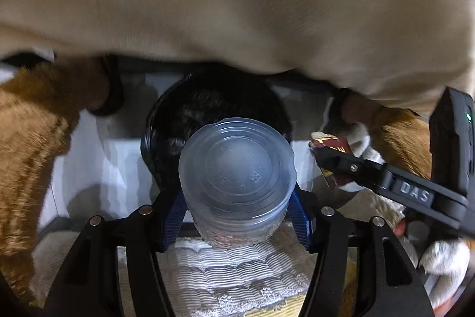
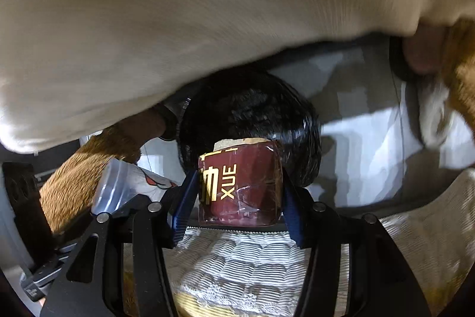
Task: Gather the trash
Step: 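Carry the cup and the XUE box down over the black trash bin, then open both tools to drop the cup and the XUE box into the bin, then raise both tools back up to the bed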
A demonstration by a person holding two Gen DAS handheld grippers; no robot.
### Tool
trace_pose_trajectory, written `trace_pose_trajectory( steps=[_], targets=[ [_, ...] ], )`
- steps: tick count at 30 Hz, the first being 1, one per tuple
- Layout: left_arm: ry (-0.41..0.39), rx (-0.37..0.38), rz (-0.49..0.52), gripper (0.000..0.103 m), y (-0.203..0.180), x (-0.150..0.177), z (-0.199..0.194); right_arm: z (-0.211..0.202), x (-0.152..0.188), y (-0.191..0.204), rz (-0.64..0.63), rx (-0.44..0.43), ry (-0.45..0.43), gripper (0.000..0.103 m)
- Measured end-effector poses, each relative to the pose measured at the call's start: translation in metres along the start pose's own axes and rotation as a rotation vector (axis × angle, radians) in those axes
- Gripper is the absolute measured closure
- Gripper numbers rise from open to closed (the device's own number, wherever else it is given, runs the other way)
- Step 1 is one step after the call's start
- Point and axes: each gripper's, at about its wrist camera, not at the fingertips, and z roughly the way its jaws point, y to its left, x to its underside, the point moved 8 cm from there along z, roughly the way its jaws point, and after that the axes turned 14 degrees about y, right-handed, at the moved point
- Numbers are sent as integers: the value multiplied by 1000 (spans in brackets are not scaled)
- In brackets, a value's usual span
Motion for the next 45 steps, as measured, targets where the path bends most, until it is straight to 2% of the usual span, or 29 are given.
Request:
trace_pose_trajectory(
  steps=[4, 7, 9, 14, 20, 23, 25, 38, 42, 45],
  targets=[
    [49, -21, -34, 44, 9, -4, 22, 21, -8, -3, 39, -9, 48, 49],
    [73, -31, -72, 44, 19, -7, 40, 39, -15, -7, 107, -60, 78, 49],
    [89, -37, -98, 44, 26, -13, 51, 48, -21, -13, 117, -32, 72, 49],
    [131, -44, -158, 44, 38, -16, 69, 68, -28, -27, 182, -52, 112, 49],
    [156, -68, -135, 41, 40, -13, 79, 73, -28, -33, 203, -34, 114, 49],
    [168, -77, -136, 40, 42, -12, 81, 70, -29, -37, 220, -32, 94, 40],
    [172, -82, -143, 37, 43, -10, 81, 68, -28, -36, 221, -40, 92, 40],
    [137, -75, -149, 36, 43, 7, 63, 50, -18, -32, 191, -54, 49, 40],
    [102, -69, -127, 36, 37, 16, 49, 37, -8, -24, 157, -59, 20, 40],
    [47, -84, -82, 36, 26, 21, 32, 23, 1, -17, 123, -56, -18, 40]
  ],
)
